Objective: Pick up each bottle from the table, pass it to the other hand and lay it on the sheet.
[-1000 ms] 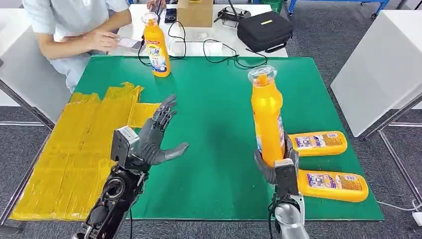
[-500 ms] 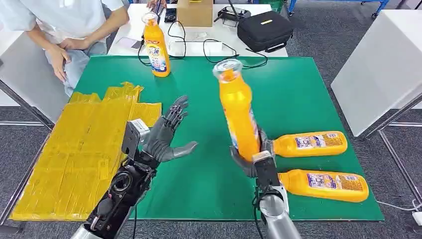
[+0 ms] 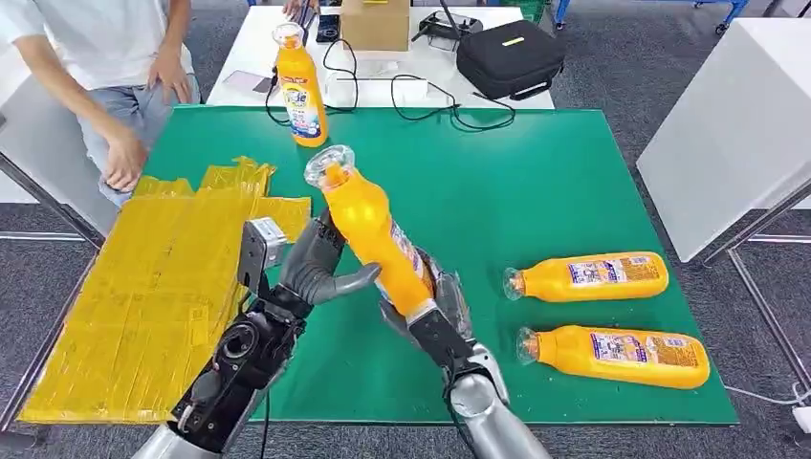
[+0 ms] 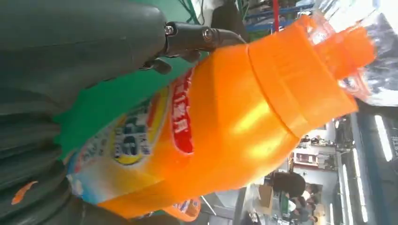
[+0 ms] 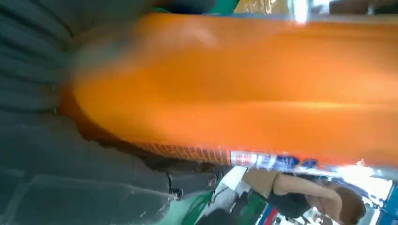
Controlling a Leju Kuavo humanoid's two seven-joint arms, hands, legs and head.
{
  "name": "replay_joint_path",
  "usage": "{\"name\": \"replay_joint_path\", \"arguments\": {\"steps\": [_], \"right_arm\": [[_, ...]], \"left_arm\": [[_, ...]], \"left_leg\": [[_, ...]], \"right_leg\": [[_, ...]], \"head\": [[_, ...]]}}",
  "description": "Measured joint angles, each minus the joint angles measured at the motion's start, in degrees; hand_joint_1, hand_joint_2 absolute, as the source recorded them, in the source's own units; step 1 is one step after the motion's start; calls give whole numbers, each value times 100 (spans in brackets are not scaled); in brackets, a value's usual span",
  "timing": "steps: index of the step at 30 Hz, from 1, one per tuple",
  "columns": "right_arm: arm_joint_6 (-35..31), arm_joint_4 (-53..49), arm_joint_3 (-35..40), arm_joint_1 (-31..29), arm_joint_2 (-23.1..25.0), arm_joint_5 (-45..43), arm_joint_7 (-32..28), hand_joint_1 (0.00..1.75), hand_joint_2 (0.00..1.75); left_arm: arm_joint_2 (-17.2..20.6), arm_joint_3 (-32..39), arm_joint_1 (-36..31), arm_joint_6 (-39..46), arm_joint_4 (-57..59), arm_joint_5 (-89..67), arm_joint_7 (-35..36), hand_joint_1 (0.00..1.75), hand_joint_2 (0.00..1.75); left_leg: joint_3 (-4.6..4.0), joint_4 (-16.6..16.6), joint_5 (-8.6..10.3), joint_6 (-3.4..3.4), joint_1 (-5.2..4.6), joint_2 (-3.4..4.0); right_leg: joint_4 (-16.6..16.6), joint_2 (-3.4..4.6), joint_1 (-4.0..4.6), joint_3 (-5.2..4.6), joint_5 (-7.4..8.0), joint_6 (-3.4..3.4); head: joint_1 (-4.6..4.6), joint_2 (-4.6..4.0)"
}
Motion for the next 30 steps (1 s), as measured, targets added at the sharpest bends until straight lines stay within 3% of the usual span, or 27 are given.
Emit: {"name": "replay_joint_path", "arguments": {"steps": [12, 13, 14, 15, 30], "right_arm": [[-205, 660, 485, -209, 181, 105, -11, 175, 175], [-205, 686, 494, -222, 181, 105, -11, 175, 175], [-205, 717, 505, -232, 181, 111, -9, 175, 175], [-205, 736, 522, -240, 181, 133, -4, 175, 175], [-280, 841, 671, -248, 173, -57, -63, 175, 175]], "left_arm": [[-2, -2, -97, -70, 389, 280, 13, 0, 175], [-2, -2, -100, -74, 402, 284, 11, 54, 175], [-2, -2, -101, -89, 417, 304, 7, 159, 175], [-2, -2, -101, -114, 433, 359, -11, 175, 175], [-4, 0, -101, -164, 651, 710, -394, 175, 175]], "left_leg": [[-1, 0, 0, 0, 0, 0], [-1, 0, 0, 0, 0, 0], [-1, 0, 0, 0, 0, 0], [-1, 0, 0, 0, 0, 0], [-1, 0, 0, 0, 0, 1]], "right_leg": [[0, 0, 0, -3, 0, 0], [0, 0, 0, -3, 0, 0], [0, 0, 0, -3, 0, 0], [0, 0, 0, -4, 0, 0], [-1, 0, -1, -5, 0, 0]], "head": [[0, 0], [0, 0], [0, 0], [0, 0], [0, 0]]}}
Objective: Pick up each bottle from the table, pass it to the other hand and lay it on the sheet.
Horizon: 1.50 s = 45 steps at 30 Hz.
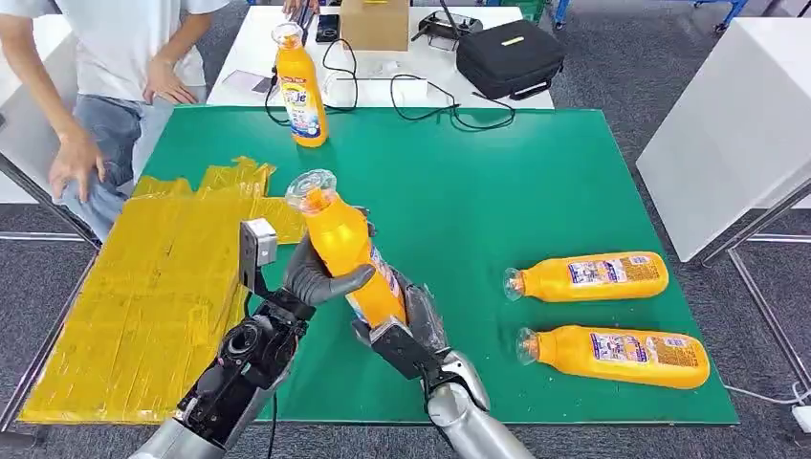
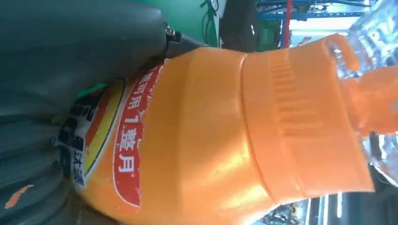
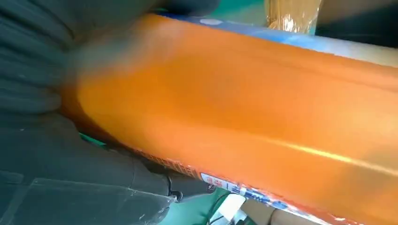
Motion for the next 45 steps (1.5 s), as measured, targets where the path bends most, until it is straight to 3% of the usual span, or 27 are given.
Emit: {"name": "replay_joint_path", "arguments": {"steps": [1, 2, 3, 9, 14, 17, 20, 23, 25, 28, 32, 37, 45], "right_arm": [[-6, 0, 0, 4, -4, -39, -28, 175, 175], [-33, -4, 0, 13, -7, -70, -55, 136, 175], [-55, -31, 0, 31, -11, -98, -76, 0, 175], [-121, -408, -13, 203, -105, -412, -99, 0, 175], [159, -1502, -275, 633, -402, -682, 89, 0, 175], [179, -2222, -510, 890, -621, -682, 162, 0, 175], [179, -2739, -691, 1063, -778, -673, 184, 0, 175], [41, -3058, -791, 1148, -859, -583, 133, 0, 175], [-115, -3326, -863, 1192, -922, -557, 144, 0, 175], [-195, -3696, -949, 1193, -1038, -557, 290, 0, 175], [-44, -3982, -1038, 1163, -1178, -551, 494, 0, 175], [-31, -4163, -1128, 1152, -1289, -551, 542, 0, 175], [-46, -4453, -1340, 1162, -1427, -398, 632, 0, 175]], "left_arm": [[-2, -2, -3, 28, 2, 0, -2, 175, 175], [-4, 0, -4, 66, 7, 0, -11, 175, 175], [-13, 0, -5, 114, 7, -4, -24, 175, 175], [-61, 46, -3, 682, -17, -387, -212, 175, 175], [0, 151, 9, 3089, -55, -3367, -295, 175, 175], [42, 245, 10, 3791, -15, -4657, -181, 175, 175], [63, 341, 9, 3974, 55, -4955, -137, 175, 175], [83, 369, -34, 4777, 186, -6582, 471, 175, 175], [125, 380, -198, 5195, 480, -8642, 1252, 175, 175], [252, 396, -406, 5135, 998, -10676, 2102, 175, 175], [696, -730, -1082, 4627, 1927, -10640, 3757, 175, 175], [978, -1539, -1343, 4658, 2565, -10629, 3827, 175, 175], [1202, -2020, -1759, 4205, 3507, -10616, 3586, 175, 175]], "left_leg": [[0, 0, 0, 0, 0, 0], [0, 0, 0, 0, 0, 0], [-1, 0, 0, 0, 0, 0], [-3, 0, 0, 0, 0, -1], [-5, 0, 0, 0, 0, -3], [-9, 0, 0, 1, -1, -7], [-8, 0, -1, 1, -3, -5], [-8, 1, 0, 1, -2, -3], [-9, 1, 5, 5, -2, -9], [-3, 1, 5, 5, -1, 0], [-7, 1, 11, 1, -2, 4], [-11, 2, 15, 1, -2, 1], [-15, 2, 13, 1, -2, 0]], "right_leg": [[0, 0, 0, 0, 0, 0], [0, 0, 0, 1, 0, 0], [0, 0, 0, 0, 0, 0], [0, -1, 0, 1, 0, 0], [0, -4, 0, 0, 0, 0], [0, -7, -1, 0, 0, 0], [-1, -6, -3, -2, 0, 1], [-1, -6, -2, -5, 0, 1], [-1, -11, -2, -1, 0, 1], [0, -4, -1, -4, 3, 0], [0, 0, -1, -6, 10, 2], [2, -1, -2, -5, 9, 3], [1, -2, -2, -11, 7, 4]], "head": [[0, 0], [2, 0], [0, 0], [0, 0], [0, 0], [2, 0], [0, 0], [0, 0], [0, 0], [0, 0], [0, 0], [0, 0], [0, 0]]}}
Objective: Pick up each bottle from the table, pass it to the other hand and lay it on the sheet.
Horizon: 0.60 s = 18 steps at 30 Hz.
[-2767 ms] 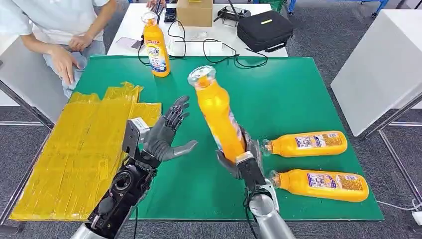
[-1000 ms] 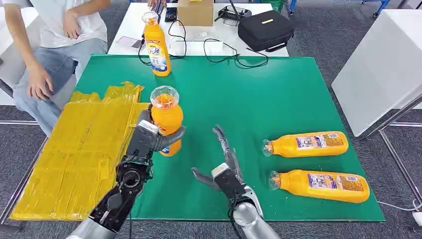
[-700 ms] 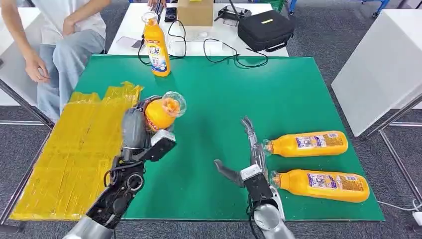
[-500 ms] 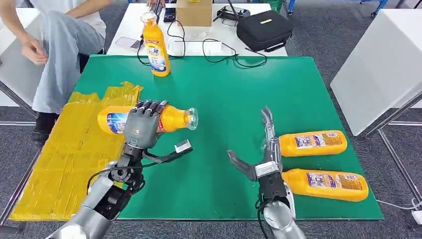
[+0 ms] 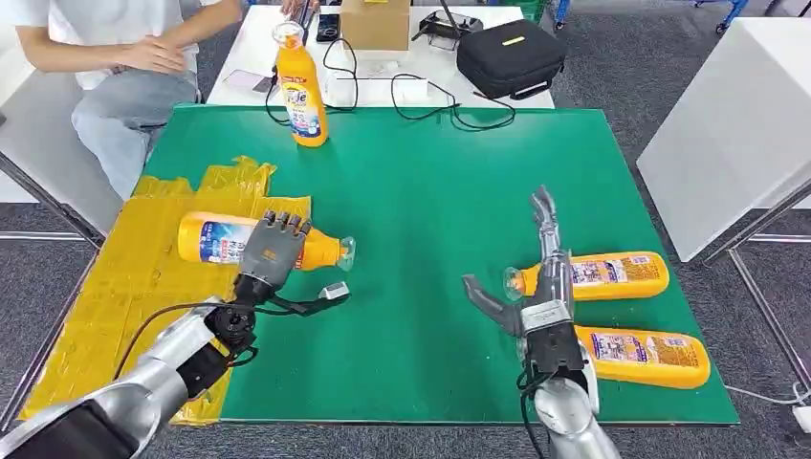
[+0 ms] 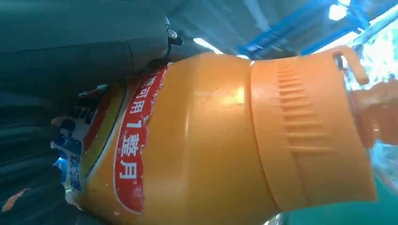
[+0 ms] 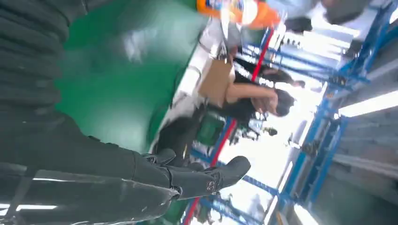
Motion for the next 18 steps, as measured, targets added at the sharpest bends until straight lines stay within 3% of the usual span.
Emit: {"name": "replay_joint_path", "arguments": {"steps": [5, 14, 15, 18], "right_arm": [[15, -175, -148, 67, -100, 61, 28, 0, 175], [-9, -212, -146, 79, -168, 229, 79, 0, 175], [-9, -216, -146, 79, -170, 236, 79, 0, 175], [0, -234, -146, 131, -173, 371, 150, 0, 175]], "left_arm": [[107, 105, -442, -477, 865, 0, -640, 175, 175], [310, 771, -801, -577, 1442, 2, -596, 175, 175], [312, 796, -807, -572, 1462, 2, -583, 0, 175], [321, 942, -809, -431, 1518, 2, -328, 0, 175]], "left_leg": [[0, 0, 3, -2, 4, 0], [-2, 0, 3, -2, 4, -2], [-2, 0, 3, -2, 4, -2], [-4, 0, 2, -2, 3, -1]], "right_leg": [[2, 0, 4, 1, 1, 0], [3, -1, 3, 0, 0, -1], [3, -1, 3, 0, 0, -1], [2, -1, 3, 1, 0, -1]], "head": [[0, 0], [0, 0], [2, 0], [2, 0]]}}
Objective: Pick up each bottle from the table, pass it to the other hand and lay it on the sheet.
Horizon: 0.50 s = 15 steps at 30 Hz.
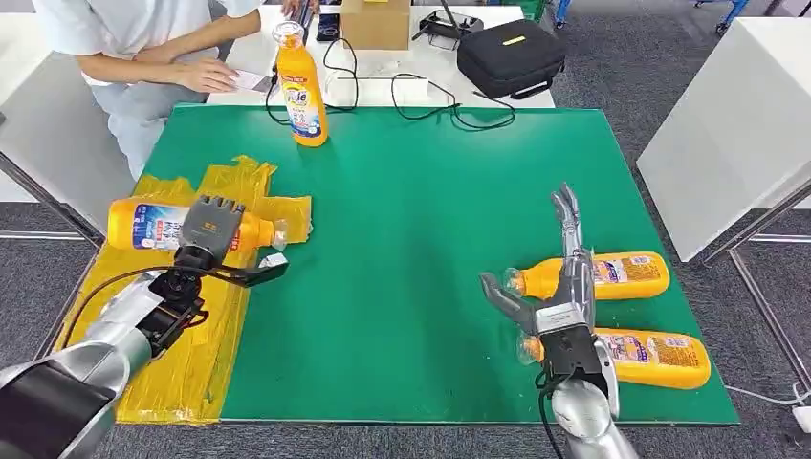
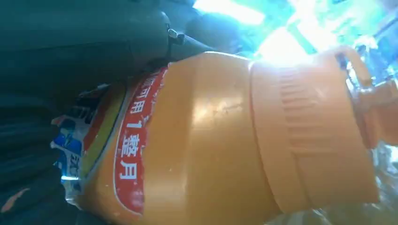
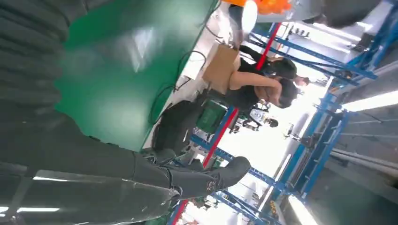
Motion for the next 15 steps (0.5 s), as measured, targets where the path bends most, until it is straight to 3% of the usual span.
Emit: {"name": "replay_joint_path", "arguments": {"steps": [5, 15], "right_arm": [[64, -7, 0, 64, 15, 309, 169, 0, 175], [724, 77, -201, -56, -4, 1548, 914, 0, 175]], "left_arm": [[35, 348, 13, 267, 72, 215, 29, 0, 175], [-433, 1553, 310, 302, 92, 1237, -1359, 0, 175]], "left_leg": [[1, 0, 0, 0, 1, 0], [-1, 1, 0, 0, -6, -2]], "right_leg": [[0, -1, 1, -2, 0, 0], [-1, -1, -7, 0, 1, 1]], "head": [[0, 0], [-2, 0]]}}
